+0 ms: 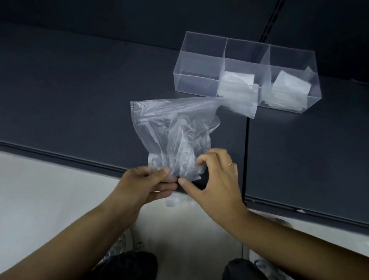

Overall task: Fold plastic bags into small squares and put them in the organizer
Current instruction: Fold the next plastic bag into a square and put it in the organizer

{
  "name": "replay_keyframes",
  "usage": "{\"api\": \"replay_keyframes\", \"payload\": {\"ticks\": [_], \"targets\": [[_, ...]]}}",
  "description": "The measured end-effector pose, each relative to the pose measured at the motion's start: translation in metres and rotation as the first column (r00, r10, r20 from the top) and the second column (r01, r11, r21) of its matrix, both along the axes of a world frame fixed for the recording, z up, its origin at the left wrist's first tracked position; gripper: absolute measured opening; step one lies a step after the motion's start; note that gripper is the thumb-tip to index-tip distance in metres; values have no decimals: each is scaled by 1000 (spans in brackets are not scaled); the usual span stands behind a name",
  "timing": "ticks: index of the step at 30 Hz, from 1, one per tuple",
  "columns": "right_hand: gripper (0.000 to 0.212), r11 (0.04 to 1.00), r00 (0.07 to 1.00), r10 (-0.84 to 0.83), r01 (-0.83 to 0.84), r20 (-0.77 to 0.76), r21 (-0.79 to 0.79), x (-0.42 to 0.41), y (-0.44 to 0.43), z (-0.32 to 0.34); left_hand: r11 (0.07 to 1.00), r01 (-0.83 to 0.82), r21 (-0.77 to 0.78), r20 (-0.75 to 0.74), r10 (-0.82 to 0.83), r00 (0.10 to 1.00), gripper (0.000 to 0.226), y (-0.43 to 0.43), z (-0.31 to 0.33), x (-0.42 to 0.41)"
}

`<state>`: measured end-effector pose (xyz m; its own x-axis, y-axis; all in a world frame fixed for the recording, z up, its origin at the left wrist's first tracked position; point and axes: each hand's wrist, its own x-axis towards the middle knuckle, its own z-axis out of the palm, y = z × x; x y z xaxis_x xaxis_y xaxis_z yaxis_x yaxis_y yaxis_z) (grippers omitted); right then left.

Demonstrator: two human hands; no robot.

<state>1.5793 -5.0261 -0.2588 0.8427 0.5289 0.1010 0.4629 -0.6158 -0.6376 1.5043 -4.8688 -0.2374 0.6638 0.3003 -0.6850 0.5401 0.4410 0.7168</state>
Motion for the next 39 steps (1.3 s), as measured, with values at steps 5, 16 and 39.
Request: {"api": "replay_keyframes", "payload": {"ticks": [5,16,39], "targets": [[8,978,978,1,42,-207,204,29,-3,2,997,-73,31,9,72,997,23,0,-1,5],[30,805,560,12,486,-828,341,119,-80,28,991,-86,102,-34,89,995,20,49,-10,6],[26,758,679,-325,603,-658,247,117,-109,16,992,25,124,-55,-19,998,32,52,-11,6]]}}
